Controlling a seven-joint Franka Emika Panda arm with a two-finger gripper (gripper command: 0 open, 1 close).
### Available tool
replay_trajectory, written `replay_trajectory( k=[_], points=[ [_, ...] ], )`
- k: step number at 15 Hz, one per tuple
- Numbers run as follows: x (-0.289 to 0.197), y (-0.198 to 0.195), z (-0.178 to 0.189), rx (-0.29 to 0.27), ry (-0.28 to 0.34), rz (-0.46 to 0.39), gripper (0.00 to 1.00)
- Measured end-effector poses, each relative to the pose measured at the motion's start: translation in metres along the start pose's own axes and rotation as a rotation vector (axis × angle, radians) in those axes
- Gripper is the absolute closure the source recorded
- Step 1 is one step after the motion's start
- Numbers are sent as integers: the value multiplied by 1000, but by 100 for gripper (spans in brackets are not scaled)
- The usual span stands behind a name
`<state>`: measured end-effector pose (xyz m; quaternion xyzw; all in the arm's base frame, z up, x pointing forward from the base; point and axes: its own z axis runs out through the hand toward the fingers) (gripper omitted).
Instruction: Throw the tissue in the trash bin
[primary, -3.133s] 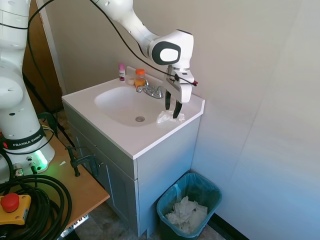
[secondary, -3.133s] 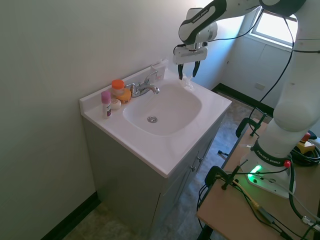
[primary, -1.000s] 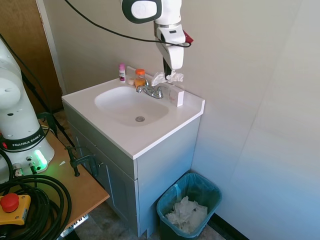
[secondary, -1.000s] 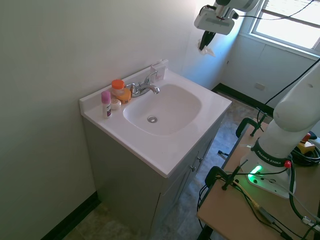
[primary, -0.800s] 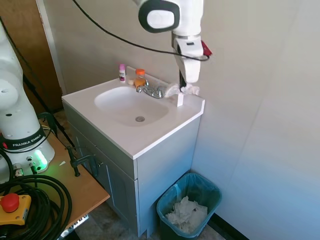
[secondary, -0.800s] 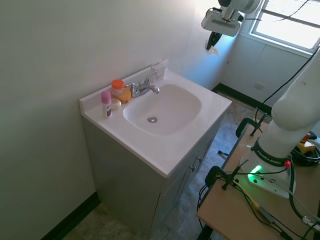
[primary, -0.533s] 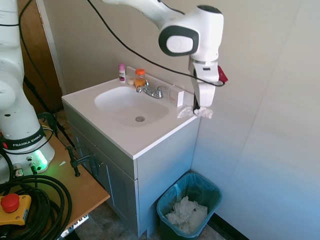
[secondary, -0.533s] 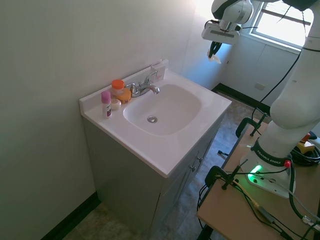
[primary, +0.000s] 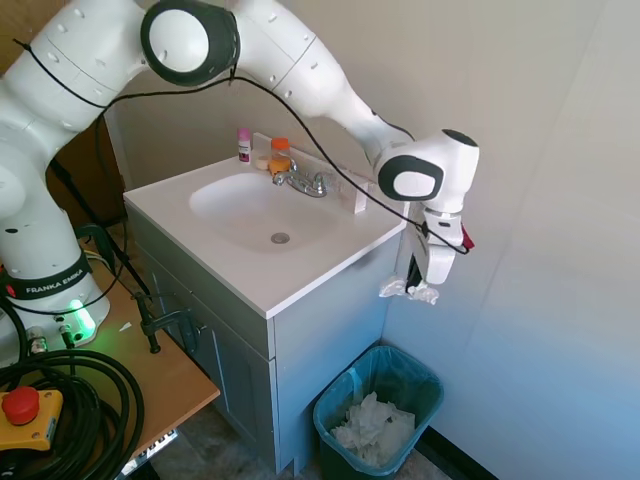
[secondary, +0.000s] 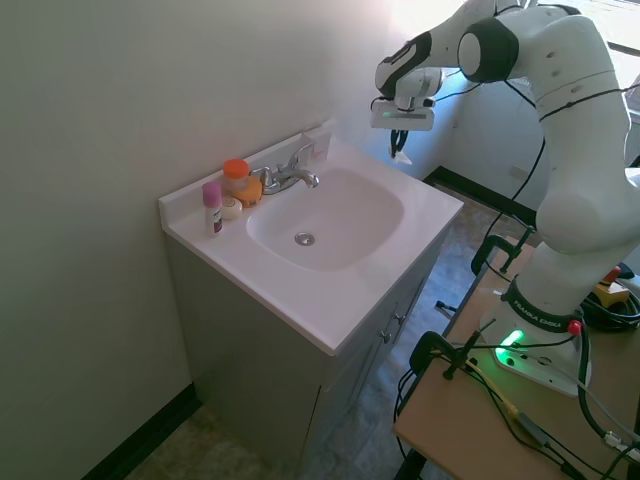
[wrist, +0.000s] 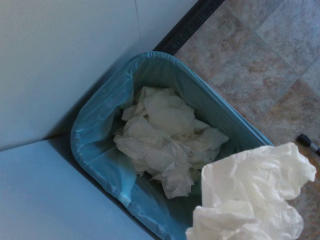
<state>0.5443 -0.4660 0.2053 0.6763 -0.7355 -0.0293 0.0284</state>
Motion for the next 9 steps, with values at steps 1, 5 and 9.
replay_trajectory(
  k=[1, 5, 9],
  points=[
    [2, -1, 0, -7, -5, 1, 0],
    [3, -7, 6, -28, -20, -7, 0],
    [-2, -9, 2, -36, -32, -32, 0]
  ],
)
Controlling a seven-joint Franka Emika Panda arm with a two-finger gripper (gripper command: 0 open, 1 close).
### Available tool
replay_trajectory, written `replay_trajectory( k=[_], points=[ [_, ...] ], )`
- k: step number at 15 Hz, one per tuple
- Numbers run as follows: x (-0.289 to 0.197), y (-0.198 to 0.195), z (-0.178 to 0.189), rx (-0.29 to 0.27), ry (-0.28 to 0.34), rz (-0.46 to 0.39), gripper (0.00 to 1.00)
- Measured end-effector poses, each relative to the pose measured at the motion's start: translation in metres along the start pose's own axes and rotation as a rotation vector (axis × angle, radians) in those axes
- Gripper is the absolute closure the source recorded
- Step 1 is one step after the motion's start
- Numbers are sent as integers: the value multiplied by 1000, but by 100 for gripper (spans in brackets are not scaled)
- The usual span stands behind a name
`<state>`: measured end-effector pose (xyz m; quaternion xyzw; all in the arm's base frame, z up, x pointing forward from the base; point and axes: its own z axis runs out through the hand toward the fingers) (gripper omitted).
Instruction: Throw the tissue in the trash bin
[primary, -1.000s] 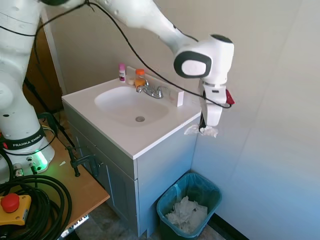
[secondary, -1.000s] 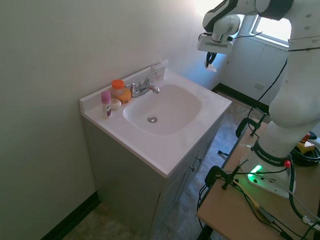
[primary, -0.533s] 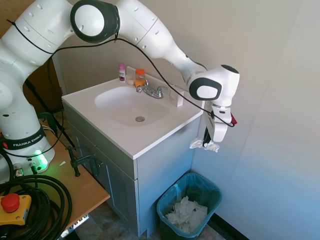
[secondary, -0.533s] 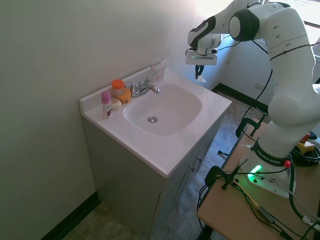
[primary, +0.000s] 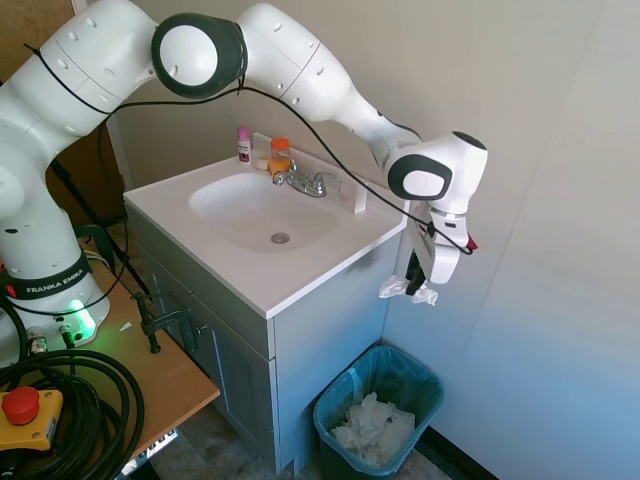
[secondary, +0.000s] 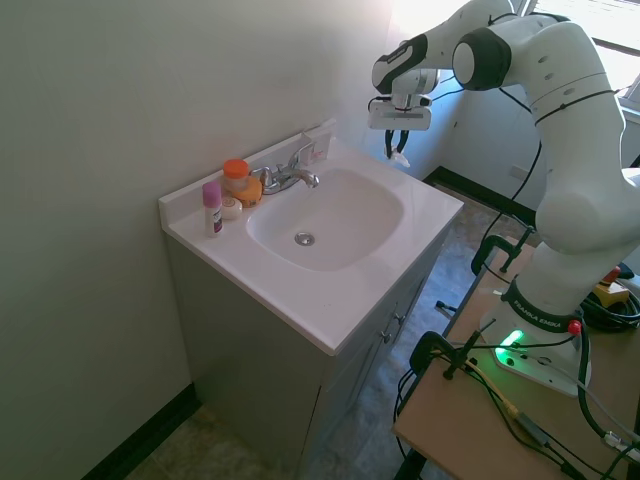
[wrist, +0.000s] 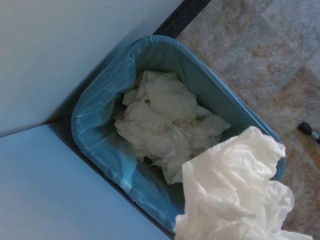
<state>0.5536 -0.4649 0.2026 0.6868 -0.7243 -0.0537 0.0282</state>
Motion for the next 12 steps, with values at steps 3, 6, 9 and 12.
replay_trajectory(
  k=[3, 6, 9, 12],
  points=[
    [-1, 1, -8, -1, -6, -29, 0],
    [-6, 1, -23, -4, -1, -70, 0],
    [-21, 12, -60, 26, 9, -106, 0],
    [-33, 43, -127, 101, 42, -115, 0]
  ],
)
